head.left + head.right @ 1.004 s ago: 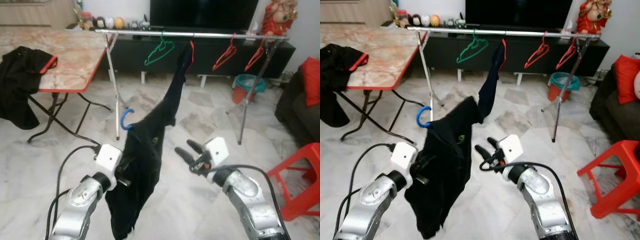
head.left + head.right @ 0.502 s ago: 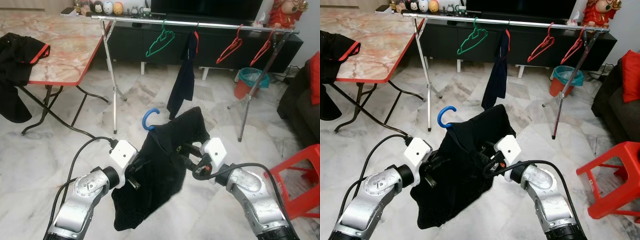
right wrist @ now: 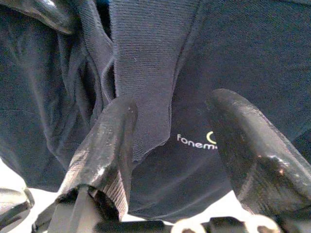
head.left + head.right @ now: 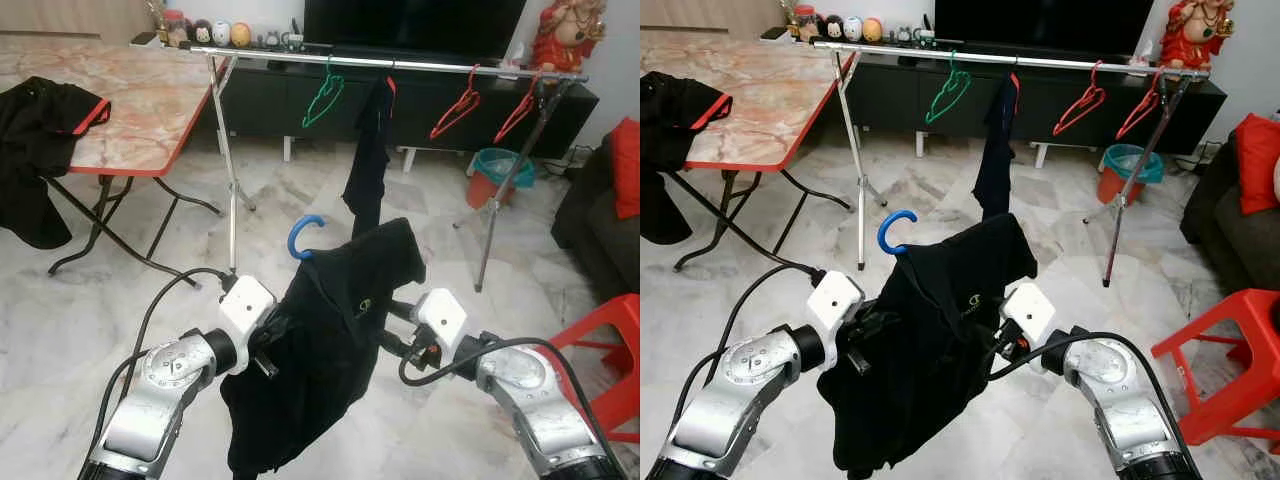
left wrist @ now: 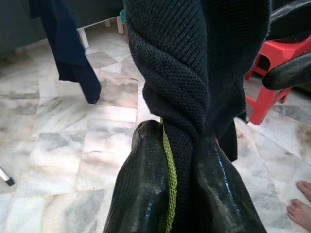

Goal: Hang hanger

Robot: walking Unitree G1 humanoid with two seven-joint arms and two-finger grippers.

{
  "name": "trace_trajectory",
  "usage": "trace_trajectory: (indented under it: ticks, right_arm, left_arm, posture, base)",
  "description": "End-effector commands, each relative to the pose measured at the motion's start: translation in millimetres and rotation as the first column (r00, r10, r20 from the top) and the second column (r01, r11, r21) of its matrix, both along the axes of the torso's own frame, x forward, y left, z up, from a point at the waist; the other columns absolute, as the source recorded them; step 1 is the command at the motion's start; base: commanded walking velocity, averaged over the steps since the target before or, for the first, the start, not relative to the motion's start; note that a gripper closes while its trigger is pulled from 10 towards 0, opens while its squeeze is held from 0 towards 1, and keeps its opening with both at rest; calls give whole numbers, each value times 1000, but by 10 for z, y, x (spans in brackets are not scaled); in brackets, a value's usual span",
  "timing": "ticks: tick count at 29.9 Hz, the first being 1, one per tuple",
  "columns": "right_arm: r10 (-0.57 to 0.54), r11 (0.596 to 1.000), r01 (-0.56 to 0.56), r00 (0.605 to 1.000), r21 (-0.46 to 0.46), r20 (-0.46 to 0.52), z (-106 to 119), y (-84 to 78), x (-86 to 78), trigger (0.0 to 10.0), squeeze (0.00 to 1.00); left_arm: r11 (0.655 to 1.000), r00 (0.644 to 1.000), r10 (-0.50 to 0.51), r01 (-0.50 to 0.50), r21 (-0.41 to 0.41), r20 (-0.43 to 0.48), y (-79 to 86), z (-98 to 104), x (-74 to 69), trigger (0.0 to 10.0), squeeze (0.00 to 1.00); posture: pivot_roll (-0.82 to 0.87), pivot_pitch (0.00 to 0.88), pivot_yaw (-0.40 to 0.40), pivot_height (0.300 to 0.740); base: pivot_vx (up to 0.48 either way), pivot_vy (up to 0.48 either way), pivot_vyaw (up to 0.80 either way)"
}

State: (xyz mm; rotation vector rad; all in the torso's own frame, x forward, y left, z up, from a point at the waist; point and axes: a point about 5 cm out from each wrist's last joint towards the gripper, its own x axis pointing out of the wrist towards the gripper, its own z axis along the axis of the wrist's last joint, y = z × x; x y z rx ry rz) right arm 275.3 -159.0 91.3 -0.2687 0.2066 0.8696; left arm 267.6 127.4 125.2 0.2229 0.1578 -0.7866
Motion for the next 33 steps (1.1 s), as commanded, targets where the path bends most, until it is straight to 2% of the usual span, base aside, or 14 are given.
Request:
trace_trajectory:
  ticks: [1,2,3,4,5,9,20,27,29,33]
  right_arm:
    - [25,1000,-25,1000,-5,2,-3,50,-18,10000,1000]
    - [25,1000,-25,1000,-5,2,-3,50,-18,10000,1000]
    - [39,999,-39,999,-8,5,-5,81,-23,10000,937]
    - [50,999,-50,999,-11,8,-2,100,-29,10000,27]
    - [68,998,-68,998,-10,5,1,129,-41,10000,0]
    - [114,993,-114,994,-16,-3,-4,188,-67,10000,0]
    - [41,997,-39,999,-66,27,-37,235,38,10000,0]
    - [-11,994,16,999,-106,49,-51,199,98,10000,0]
    - [-37,989,46,997,-141,62,-70,152,135,10000,0]
    - [-84,984,95,993,-151,77,-52,82,188,10000,0]
  left_arm:
    - [999,997,-42,44,-23,64,-90,173,18,10000,0]
    - [999,997,-42,44,-23,64,-90,173,18,10000,0]
    - [999,997,-42,43,-25,66,-92,184,20,10000,0]
    - [999,997,-41,43,-26,66,-92,188,21,10000,0]
    - [999,997,-41,43,-27,67,-93,194,21,10000,0]
    - [999,997,-43,45,-31,68,-107,209,26,10000,0]
    - [997,996,-66,69,-39,67,-173,230,26,10000,0]
    - [995,994,-89,92,-41,56,-196,238,2,10000,0]
    - [995,995,-88,90,-40,55,-189,238,3,10000,0]
    - [995,995,-91,93,-38,50,-193,229,-6,10000,0]
  posture:
    - [53,0,-83,740]
    - [53,0,-83,740]
    - [53,0,-83,740]
    - [53,0,-83,740]
    - [53,0,-83,740]
    - [55,0,-86,740]
    - [56,0,-89,740]
    - [58,0,-91,740]
    - [60,0,-93,740]
    - [59,0,-91,740]
  base:
    - [0,0,0]
    - [0,0,0]
    - [0,0,0]
    - [0,0,0]
    - [0,0,0]
    - [0,0,0]
    - [0,0,0]
    - [0,0,0]
    - [0,0,0]
    - [0,0,0]
